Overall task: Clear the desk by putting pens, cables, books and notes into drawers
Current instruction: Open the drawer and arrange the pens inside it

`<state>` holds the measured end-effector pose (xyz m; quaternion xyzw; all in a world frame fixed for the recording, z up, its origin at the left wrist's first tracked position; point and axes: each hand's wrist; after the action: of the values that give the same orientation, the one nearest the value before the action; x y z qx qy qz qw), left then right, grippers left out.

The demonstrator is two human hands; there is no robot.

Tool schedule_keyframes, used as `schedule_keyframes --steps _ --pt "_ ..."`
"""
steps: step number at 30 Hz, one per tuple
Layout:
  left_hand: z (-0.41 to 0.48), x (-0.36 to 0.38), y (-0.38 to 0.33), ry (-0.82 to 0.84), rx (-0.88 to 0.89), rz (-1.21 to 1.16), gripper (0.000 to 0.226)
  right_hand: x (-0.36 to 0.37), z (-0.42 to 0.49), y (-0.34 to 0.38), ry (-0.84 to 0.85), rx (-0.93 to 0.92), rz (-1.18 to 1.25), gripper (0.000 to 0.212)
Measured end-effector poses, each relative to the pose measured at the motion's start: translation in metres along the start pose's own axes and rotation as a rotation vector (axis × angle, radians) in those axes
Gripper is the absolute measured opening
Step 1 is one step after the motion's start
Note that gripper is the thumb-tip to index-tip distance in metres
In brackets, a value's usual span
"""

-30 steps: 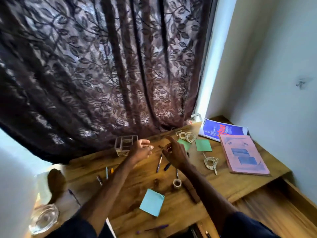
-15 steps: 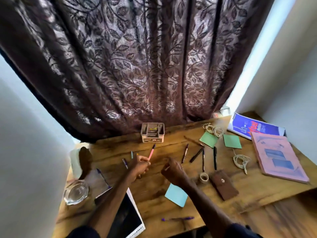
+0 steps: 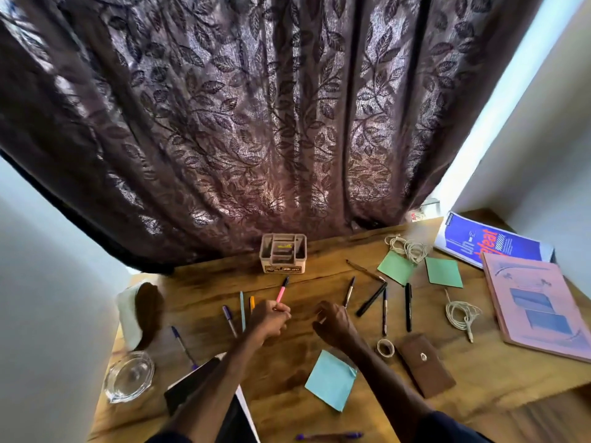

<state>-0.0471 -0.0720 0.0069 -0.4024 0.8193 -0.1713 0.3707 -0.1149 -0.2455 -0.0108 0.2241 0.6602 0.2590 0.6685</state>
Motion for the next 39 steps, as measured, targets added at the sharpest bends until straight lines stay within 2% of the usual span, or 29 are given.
schedule_keyframes --steps 10,18,21,23,26,29,32,35,39 --pt "0.031 0.023 -0.026 0.043 -0.016 0.091 0.006 -0.006 0.023 -0.029 -0.027 0.074 -0.015 0.024" --pt "0.049 0.019 -0.002 0.019 -0.005 0.120 0.009 0.022 0.036 -0.020 0.060 0.029 -0.029 0.029" --pt "0.057 0.000 0.011 -0.044 -0.001 0.127 0.012 0.038 0.047 -0.007 0.149 -0.019 -0.054 0.034" --pt "0.061 -0.014 0.021 -0.129 0.050 0.152 0.012 0.046 0.057 0.001 0.176 -0.035 -0.025 0.029" --pt "0.068 -0.039 0.037 -0.280 0.083 0.065 0.009 0.058 0.073 0.018 0.188 -0.021 0.028 0.022" --pt "0.071 -0.060 0.056 -0.366 0.128 0.026 0.004 0.072 0.088 0.038 0.228 -0.035 0.014 0.033" --pt "0.069 -0.075 0.074 -0.416 0.199 0.049 0.009 0.089 0.104 0.054 0.257 0.064 -0.072 0.043" --pt "0.067 -0.076 0.085 -0.436 0.266 0.149 0.016 0.104 0.114 0.063 0.276 0.052 -0.090 0.037" --pt "0.069 -0.071 0.088 -0.428 0.270 0.073 0.031 0.117 0.117 0.069 0.283 0.110 -0.078 0.029"
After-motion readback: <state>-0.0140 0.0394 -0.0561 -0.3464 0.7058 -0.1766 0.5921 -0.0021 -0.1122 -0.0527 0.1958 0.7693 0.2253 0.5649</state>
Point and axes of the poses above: each hand's wrist, its own z-axis towards the middle knuckle, its own x-axis out of the palm, y = z × x, and after that the axes turned 11 degrees about -x, right-handed
